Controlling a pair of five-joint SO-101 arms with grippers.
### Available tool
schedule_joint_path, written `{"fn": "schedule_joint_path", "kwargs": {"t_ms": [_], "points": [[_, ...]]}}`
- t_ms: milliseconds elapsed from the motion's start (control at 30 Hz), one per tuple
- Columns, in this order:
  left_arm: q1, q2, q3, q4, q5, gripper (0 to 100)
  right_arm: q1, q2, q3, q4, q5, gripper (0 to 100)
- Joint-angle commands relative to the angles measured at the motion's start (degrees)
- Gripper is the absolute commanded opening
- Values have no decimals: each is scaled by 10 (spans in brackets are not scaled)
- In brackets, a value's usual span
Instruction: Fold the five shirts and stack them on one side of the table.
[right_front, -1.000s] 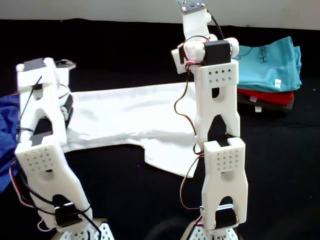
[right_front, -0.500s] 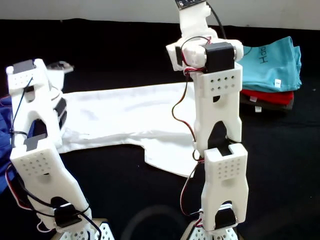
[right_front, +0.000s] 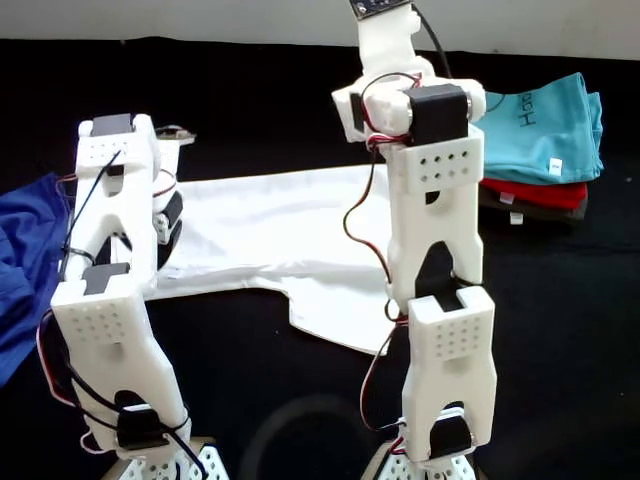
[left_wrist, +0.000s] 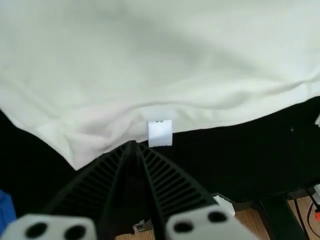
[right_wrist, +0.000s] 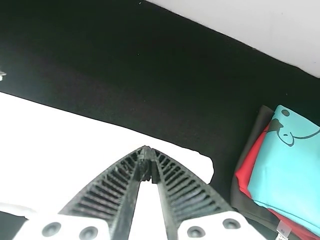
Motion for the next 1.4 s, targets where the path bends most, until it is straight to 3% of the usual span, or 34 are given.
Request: {"fn": "schedule_joint_path", "kwargs": {"t_ms": [0, 167, 333, 467, 600, 800, 933, 1067, 1200, 1367], "points": [[-36, -26, 27, 2, 4, 9, -7, -67, 0, 8, -4, 5], [-80, -40, 85, -20, -43, 9, -5, -95, 0, 8, -4, 5], [-100, -52, 78, -37, -41, 9, -7, -113, 0, 8, -4, 5], [-66, -108, 41, 7, -39, 9, -7, -115, 23, 7, -4, 5], [-18, -172, 32, 23, 12, 9, -5, -116, 93, 7, -4, 5], [0, -153, 97, -152, 45, 9, -5, -119, 115, 7, -4, 5], [1, -111, 149, -207, 44, 9, -7, -161, 124, 7, -4, 5], [0, -89, 169, -209, 44, 9, -7, -220, 173, 7, -4, 5], [-22, -101, 176, -150, 43, 9, -5, -278, 271, 7, -3, 5], [-81, -97, 178, -126, -19, 9, -4, -349, 390, 6, -2, 5]]}}
